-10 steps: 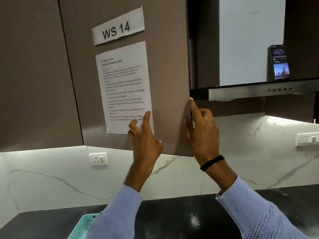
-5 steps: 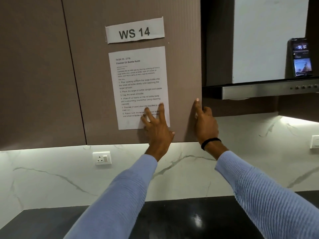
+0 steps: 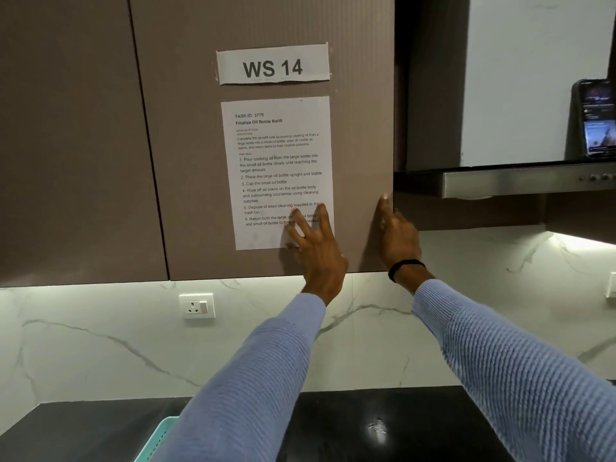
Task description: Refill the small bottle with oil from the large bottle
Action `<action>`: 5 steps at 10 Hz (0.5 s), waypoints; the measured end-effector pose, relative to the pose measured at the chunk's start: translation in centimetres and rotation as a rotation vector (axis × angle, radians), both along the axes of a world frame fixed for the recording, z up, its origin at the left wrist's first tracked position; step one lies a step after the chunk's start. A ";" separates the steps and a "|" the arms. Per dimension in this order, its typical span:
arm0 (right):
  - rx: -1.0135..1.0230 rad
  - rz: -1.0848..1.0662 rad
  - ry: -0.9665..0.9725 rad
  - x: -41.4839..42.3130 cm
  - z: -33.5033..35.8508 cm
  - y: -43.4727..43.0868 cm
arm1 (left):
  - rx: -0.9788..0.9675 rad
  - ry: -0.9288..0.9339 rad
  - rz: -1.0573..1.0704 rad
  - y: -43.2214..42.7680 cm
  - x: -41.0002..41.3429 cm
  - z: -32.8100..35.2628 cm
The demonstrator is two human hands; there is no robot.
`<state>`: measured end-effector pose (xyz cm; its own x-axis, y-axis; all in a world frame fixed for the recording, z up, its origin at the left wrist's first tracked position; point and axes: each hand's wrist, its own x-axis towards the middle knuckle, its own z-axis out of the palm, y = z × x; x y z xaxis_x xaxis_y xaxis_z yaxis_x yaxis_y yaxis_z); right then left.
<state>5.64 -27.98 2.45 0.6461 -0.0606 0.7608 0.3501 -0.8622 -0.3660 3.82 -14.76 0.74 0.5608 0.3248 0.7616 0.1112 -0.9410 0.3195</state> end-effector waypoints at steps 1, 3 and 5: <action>0.158 0.068 0.031 -0.4 0.3 0.0 | 0.009 0.027 -0.018 0.4 -0.4 0.0; 0.077 0.075 0.021 -1.3 -0.2 0.1 | -0.025 -0.077 -0.125 2.3 -3.7 0.1; 0.100 0.081 -0.084 -5.9 -1.1 1.6 | 0.108 -0.309 -0.102 4.7 -8.4 -0.2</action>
